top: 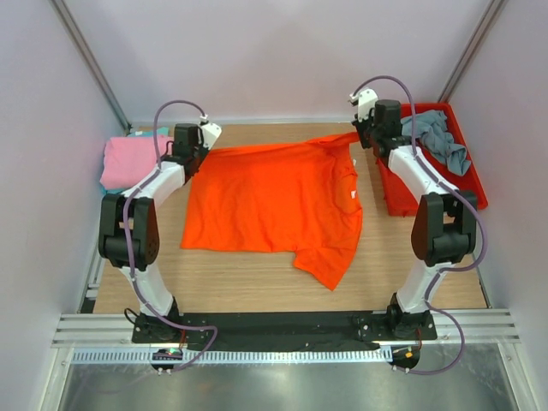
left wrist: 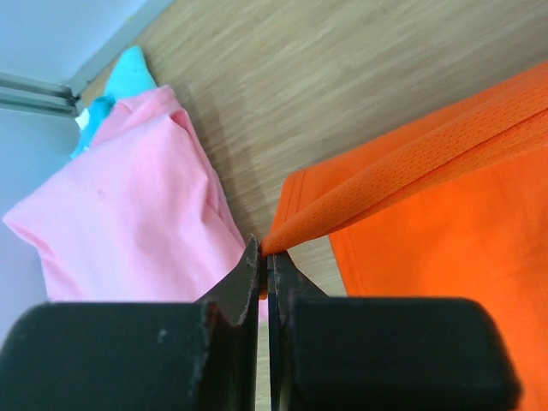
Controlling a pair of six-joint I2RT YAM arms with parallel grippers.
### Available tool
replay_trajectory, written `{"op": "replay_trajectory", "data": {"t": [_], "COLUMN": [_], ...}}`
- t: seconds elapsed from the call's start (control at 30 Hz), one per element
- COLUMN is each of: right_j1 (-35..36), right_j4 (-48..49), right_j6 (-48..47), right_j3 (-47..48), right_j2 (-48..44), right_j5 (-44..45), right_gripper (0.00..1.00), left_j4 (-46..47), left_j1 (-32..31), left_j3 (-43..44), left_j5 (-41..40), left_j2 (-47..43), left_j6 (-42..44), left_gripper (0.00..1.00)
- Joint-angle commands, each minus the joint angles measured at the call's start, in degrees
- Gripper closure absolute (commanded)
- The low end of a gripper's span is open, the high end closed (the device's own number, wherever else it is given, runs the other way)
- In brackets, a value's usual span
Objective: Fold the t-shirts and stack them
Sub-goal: Fold the tshirt
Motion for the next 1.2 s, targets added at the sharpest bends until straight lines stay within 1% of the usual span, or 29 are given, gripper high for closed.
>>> {"op": "replay_trajectory", "data": {"t": [0.0,0.23,0.57,0.83,1.07,1.1,1.13,1.17], "right_j1": [-0.2,-0.1,-0.2,0.6,1.5,1.6,1.6,1.6], "right_j4": [-4.5,-5.5,-8.5,-7.5,-6.5,-6.9,-7.4,-8.1], "right_j6": [1.5,2.5,4.3,6.4,7.1,7.3,7.2,7.2], "right_j3": [-1.6,-8.2,-14.3,-19.4,-21.8,-21.8,-21.8,-21.8], "right_j2": [-3.4,-6.4,-12.0,-11.7,-11.7,-11.7,-11.9,-12.2], "right_j5": [-1.0,-1.9,-4.2,-6.0,-6.4,-6.9,-7.6,-8.9], "right_gripper": [0.99,0.99,0.99,0.99,0.99,0.98,0.95,0.93], "left_j4": [-1.5,-1.9,-1.6,-0.1,0.8,0.7,0.7,0.5], "left_j1": [0.5,0.6,0.6,0.6,0.6,0.6,0.6,0.7], "left_j3": [-2.0,-6.7,-10.1,-10.8,-11.3,-11.3,-11.5,-11.6], "left_j5": [0.7,1.8,2.9,1.0,0.1,0.0,-0.4,-0.8], "left_j2": [-2.9,-3.3,-4.8,-1.9,0.2,0.3,0.2,0.0], "left_j6": [-1.4,-2.1,-3.2,-2.9,-3.1,-3.3,-3.7,-3.9], "left_gripper": [1.00,1.00,1.00,1.00,1.00,1.00,1.00,0.97]}}
